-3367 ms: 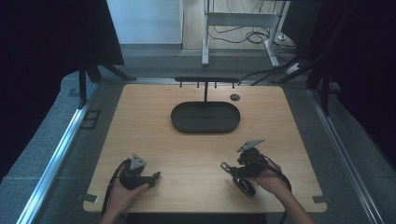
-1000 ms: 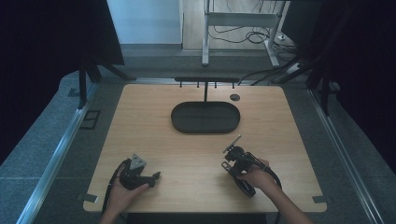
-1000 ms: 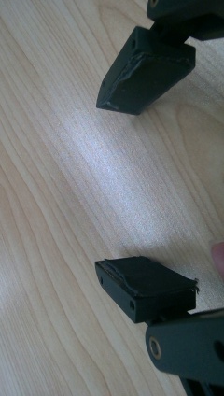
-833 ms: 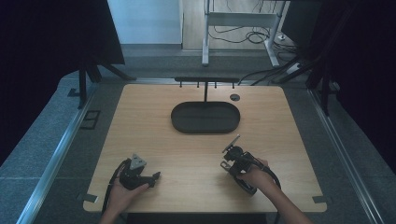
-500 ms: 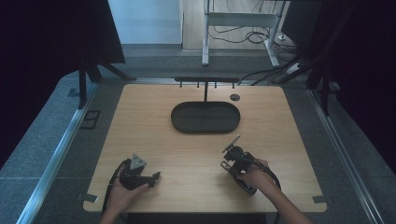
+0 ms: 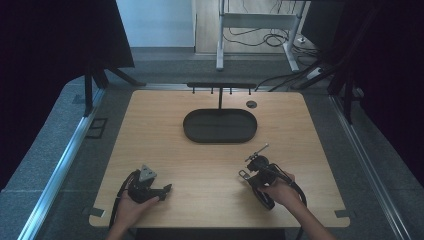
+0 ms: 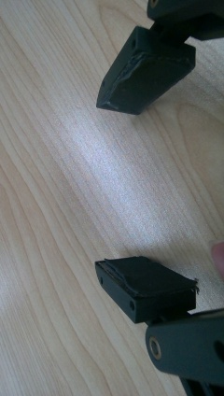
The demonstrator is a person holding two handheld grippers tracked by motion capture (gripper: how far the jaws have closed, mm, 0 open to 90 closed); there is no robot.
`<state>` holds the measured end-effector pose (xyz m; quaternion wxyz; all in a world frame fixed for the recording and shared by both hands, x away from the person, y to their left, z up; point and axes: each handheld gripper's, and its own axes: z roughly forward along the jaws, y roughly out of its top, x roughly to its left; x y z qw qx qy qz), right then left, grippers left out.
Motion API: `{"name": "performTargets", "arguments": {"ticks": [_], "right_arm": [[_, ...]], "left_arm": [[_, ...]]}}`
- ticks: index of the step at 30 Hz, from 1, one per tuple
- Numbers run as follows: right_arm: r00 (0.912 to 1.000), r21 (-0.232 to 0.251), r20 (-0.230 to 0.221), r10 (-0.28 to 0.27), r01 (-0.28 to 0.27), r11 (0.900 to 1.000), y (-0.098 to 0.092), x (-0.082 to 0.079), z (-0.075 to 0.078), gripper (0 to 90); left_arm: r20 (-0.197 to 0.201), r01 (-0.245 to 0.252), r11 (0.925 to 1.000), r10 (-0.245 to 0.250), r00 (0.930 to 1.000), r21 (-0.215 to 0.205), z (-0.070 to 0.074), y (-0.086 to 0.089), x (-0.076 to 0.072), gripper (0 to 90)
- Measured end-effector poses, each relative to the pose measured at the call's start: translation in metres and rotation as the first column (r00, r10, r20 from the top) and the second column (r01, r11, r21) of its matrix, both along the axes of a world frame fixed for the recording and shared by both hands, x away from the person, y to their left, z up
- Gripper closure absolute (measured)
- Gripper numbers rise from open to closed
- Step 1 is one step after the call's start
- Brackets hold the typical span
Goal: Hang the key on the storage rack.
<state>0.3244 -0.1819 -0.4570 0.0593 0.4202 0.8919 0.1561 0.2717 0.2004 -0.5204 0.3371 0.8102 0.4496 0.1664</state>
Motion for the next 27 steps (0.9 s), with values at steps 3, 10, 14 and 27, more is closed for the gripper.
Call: {"name": "performTargets", "arguments": {"ticks": [3,10,14,27], "right_arm": [[0.9992,0.037,0.038,-0.012,0.01,0.999,-0.006,-0.004,0.011,80.9],[0.9932,0.1,0.114,-0.026,0.015,0.995,-0.017,-0.01,0.035,81.0],[0.9859,0.14,0.161,-0.046,0.024,0.99,-0.023,-0.013,0.048,81.0],[0.9706,0.192,0.229,-0.073,0.029,0.981,-0.033,-0.016,0.061,81.0]], "left_arm": [[-0.001,-0.001,1.0,0.001,1.0,-0.003,0.0,0.0,0.0,19.4],[-0.002,-0.001,1.0,0.001,1.0,-0.003,0.0,0.0,0.0,19.4],[-0.002,-0.001,1.0,0.001,1.0,-0.003,0.0,0.0,0.0,19.4],[-0.005,0.001,1.0,-0.001,1.0,-0.002,0.0,0.0,0.001,19.5]]}}
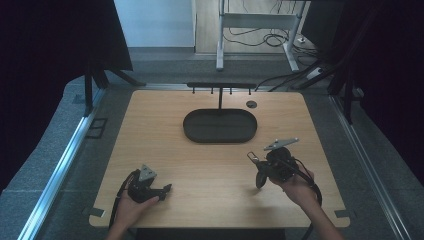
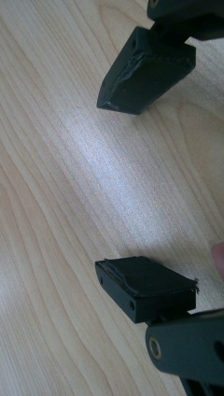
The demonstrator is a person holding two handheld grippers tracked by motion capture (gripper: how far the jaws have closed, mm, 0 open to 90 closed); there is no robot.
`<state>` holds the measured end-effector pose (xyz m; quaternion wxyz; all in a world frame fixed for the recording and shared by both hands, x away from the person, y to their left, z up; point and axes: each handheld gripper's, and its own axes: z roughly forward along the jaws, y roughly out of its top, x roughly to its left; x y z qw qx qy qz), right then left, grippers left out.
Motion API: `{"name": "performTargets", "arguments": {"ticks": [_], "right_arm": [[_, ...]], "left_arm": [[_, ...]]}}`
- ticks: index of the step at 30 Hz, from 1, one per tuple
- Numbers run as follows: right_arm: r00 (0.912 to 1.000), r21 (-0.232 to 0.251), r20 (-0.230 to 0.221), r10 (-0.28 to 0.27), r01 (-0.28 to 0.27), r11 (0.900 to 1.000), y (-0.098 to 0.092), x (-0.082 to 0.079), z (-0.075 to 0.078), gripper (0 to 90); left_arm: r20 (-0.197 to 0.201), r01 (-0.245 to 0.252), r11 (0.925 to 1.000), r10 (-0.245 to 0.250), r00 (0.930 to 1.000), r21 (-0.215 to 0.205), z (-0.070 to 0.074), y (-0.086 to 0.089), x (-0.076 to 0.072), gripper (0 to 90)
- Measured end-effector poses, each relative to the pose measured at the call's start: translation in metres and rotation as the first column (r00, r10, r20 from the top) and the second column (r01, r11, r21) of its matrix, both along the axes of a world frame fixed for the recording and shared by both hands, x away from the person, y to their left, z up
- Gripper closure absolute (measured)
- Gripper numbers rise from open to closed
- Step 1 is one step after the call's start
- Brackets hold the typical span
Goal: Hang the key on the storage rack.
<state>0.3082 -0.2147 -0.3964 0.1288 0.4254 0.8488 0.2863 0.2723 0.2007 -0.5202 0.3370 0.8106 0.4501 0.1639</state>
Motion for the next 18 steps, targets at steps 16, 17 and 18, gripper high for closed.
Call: {"name": "performTargets", "arguments": {"ticks": [16,17,18], "right_arm": [[0.9965,0.038,0.081,-0.021,0.018,0.999,-0.003,0.002,0.015,81.0],[0.9963,0.044,0.083,-0.023,0.019,0.999,-0.004,0.002,0.016,81.0],[0.996,0.045,0.086,-0.025,0.021,0.999,-0.005,0.003,0.016,81.0]], "left_arm": [[0.0,0.005,1.0,-0.005,1.0,-0.005,0.0,0.001,0.0,19.4],[0.001,0.005,1.0,-0.005,1.0,-0.005,0.0,0.001,0.0,19.4],[0.001,0.005,1.0,-0.005,1.0,-0.005,0.0,0.001,0.0,19.4]]}}
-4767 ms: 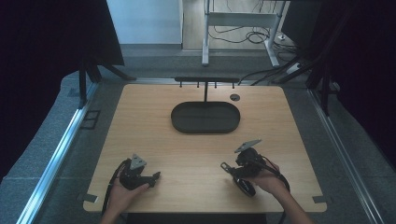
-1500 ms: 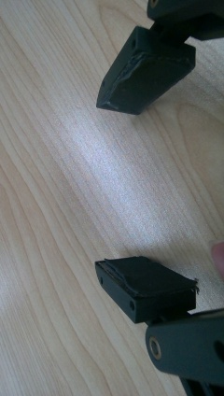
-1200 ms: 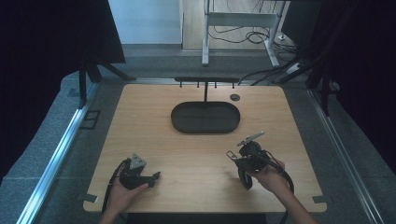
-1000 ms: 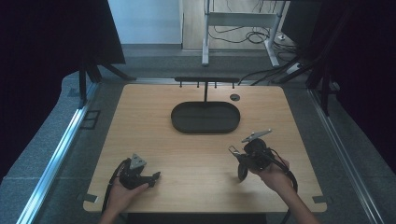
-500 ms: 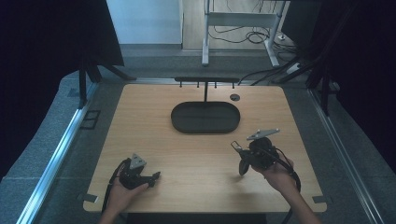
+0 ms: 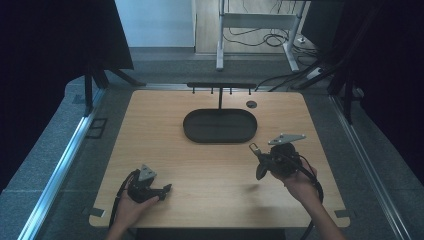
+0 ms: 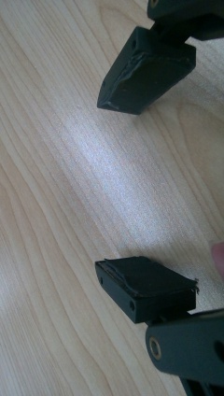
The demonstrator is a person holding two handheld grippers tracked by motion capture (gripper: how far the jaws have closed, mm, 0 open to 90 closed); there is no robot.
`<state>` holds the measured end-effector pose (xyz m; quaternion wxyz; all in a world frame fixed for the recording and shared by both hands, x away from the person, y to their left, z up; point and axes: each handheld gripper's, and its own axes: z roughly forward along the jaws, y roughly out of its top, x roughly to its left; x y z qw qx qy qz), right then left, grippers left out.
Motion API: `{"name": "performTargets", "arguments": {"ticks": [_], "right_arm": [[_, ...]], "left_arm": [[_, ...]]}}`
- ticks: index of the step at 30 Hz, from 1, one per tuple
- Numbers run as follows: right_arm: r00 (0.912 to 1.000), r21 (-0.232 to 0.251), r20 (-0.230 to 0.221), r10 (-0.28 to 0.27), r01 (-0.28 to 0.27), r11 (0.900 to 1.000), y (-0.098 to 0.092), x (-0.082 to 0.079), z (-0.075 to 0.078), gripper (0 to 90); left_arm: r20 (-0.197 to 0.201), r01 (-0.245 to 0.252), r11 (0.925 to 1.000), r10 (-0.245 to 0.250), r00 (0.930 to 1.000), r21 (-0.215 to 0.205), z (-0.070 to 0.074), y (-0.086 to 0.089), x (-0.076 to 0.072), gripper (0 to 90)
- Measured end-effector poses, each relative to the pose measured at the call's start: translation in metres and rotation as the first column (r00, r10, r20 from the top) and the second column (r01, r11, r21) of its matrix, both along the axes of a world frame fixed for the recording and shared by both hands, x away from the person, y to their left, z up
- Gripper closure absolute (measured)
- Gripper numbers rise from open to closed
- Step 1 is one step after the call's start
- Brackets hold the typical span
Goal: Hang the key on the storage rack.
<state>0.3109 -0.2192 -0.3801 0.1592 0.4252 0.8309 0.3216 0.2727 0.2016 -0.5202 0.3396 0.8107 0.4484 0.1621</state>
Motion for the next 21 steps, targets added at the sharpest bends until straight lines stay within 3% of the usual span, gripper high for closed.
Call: {"name": "performTargets", "arguments": {"ticks": [12,21], "right_arm": [[0.9992,0.035,0.03,-0.025,0.024,0.999,-0.006,0.005,0.006,81.0],[0.9924,0.093,0.105,-0.063,0.054,0.994,-0.013,0.007,0.017,80.9]], "left_arm": [[0.002,-0.003,1.0,0.003,1.0,-0.002,0.0,0.0,0.0,19.4],[-0.002,-0.001,1.0,0.001,1.0,-0.004,0.0,0.0,0.0,19.5]]}}
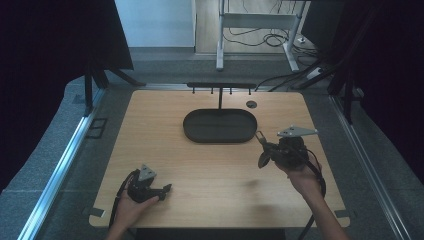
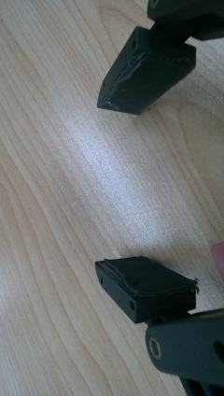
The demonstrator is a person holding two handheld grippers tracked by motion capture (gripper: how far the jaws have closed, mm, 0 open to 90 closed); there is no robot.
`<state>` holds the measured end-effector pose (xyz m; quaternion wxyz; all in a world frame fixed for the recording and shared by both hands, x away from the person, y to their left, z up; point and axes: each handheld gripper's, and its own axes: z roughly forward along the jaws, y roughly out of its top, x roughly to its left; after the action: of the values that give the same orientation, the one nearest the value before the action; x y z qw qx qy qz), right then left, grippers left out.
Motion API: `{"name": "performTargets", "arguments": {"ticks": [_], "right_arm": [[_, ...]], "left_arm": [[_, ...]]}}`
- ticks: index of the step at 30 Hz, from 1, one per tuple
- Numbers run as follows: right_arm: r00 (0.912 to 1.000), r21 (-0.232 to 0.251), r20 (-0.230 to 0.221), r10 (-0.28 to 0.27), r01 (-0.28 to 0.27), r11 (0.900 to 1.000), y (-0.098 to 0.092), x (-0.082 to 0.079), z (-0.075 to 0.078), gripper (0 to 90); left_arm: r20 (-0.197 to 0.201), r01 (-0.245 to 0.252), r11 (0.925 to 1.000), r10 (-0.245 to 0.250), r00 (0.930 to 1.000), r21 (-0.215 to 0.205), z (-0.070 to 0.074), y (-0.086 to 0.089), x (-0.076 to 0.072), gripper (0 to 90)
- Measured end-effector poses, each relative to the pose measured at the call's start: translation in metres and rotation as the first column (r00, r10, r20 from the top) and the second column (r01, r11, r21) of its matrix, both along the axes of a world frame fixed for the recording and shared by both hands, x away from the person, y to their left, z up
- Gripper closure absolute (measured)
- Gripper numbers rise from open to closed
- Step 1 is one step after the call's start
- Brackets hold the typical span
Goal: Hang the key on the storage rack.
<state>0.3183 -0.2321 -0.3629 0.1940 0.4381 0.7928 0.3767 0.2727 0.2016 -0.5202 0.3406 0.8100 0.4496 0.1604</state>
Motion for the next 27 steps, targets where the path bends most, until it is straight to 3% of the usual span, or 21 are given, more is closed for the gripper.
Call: {"name": "performTargets", "arguments": {"ticks": [12,27], "right_arm": [[0.9991,0.029,0.039,-0.017,0.016,0.999,-0.002,0.008,0.004,80.9],[0.9949,0.065,0.082,-0.058,0.053,0.996,0.0,0.03,0.008,80.9]], "left_arm": [[0.0,0.0,1.0,0.0,1.0,-0.002,0.0,0.0,0.0,19.4],[-0.001,0.003,1.0,-0.003,1.0,-0.002,0.0,0.001,0.001,19.4]]}}
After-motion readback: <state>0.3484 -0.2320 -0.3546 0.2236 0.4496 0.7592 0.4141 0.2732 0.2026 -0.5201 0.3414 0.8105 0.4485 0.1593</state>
